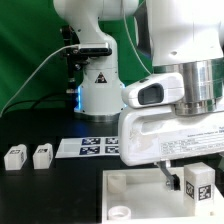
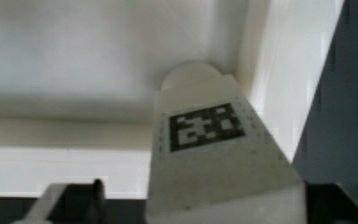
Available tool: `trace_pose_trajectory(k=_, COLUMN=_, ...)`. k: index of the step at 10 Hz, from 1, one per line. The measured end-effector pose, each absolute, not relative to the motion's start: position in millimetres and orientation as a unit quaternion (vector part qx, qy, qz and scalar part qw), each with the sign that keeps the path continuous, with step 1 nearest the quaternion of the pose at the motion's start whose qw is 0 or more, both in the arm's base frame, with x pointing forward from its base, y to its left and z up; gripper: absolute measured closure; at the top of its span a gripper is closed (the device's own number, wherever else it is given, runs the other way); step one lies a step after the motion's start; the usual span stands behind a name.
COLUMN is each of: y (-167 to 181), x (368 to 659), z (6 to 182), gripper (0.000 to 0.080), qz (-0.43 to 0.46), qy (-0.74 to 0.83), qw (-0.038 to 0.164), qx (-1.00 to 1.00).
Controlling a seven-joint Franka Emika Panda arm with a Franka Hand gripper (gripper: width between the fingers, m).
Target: Assemble one leg
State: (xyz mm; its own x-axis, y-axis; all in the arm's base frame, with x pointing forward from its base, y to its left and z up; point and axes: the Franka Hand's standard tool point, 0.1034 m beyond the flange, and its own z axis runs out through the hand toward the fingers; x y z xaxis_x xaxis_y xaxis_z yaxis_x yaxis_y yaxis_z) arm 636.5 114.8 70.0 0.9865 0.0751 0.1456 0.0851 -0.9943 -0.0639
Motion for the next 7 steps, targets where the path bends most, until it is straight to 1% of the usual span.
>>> trace_pose_trajectory(k=1, y=114.8, x=636.5, z=70.0, gripper=0.0409, qz=-0.072, qy=-0.037, qw=0.035, qx=-0.996)
trace_pose_trajectory(k=2, y=115.2, x=636.4, z=70.0, gripper=0.0409, qz=-0.069, qy=0.018, qw=0.04, qx=-0.997)
trace_pose_trajectory(k=3, y=115.4, x=636.4, z=69.9, gripper=0.0508, qz=-0.067, qy=0.081, qw=0.046, qx=-0.993)
trace_pose_trajectory(k=5, y=113.1, x=637.9, z=69.5, gripper=0.0508, qz=-0.058, qy=0.21, qw=0.051, qx=-0.975)
trace_pose_trajectory(k=7, y=110.9, x=638.4, z=68.9, gripper=0.0508, qz=-0.025, qy=0.387, qw=0.041, qx=-0.921)
